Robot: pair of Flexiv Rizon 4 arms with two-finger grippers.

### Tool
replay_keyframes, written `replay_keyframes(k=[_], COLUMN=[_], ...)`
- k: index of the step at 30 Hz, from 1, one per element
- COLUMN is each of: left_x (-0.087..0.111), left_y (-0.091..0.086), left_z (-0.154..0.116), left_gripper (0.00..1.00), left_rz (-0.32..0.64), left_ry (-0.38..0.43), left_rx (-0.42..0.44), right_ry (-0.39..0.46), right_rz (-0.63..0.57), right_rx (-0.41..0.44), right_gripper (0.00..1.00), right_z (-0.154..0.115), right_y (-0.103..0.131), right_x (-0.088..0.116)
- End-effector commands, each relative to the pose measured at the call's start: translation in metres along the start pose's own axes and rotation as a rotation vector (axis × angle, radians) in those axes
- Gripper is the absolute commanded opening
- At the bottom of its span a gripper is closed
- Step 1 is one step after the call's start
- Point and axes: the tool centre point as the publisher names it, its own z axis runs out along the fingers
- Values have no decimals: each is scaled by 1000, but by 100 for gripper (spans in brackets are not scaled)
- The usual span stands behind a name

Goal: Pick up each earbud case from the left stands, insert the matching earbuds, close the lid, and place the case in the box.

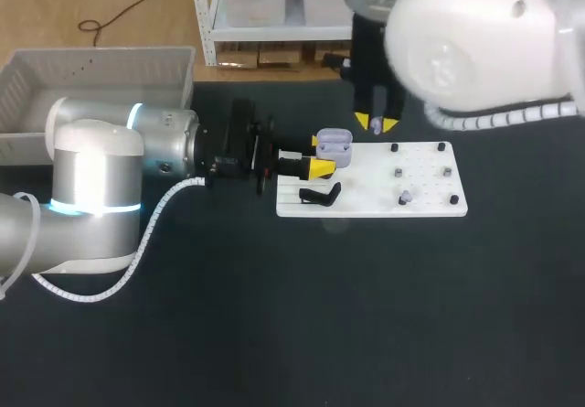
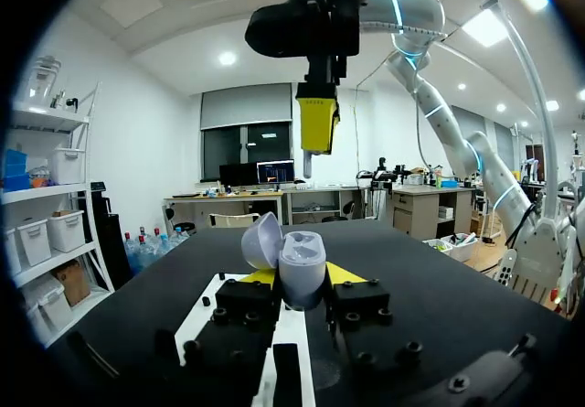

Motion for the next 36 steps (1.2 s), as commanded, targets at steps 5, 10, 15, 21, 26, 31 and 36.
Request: replay_keyframes(k=[5,10,15,21,26,31,36], left_x=[1,1,1,1,1,1,1], left_y=[-2,-2,-2,-2,-2,-2,-2], left_z=[0,0,0,0,0,0,0], left_gripper=[0,0,0,0,0,0,0], left_rz=[3,3,3,3,3,3,3], left_ry=[-1,-1,-1,-1,-1,-1,-1], left_rx=[-7,-7,-7,-7,-7,-7,-7], right_ry=[-27,-16,-9,-7,-7,-8,-14], right_rz=[93,145,191,195,195,192,196], right_rx=[147,170,178,174,174,175,188], right_gripper=[0,0,0,0,0,0,0], right_z=[0,4,7,7,7,7,6], right_y=[26,27,30,31,31,34,45], right_x=[8,10,13,13,13,14,15])
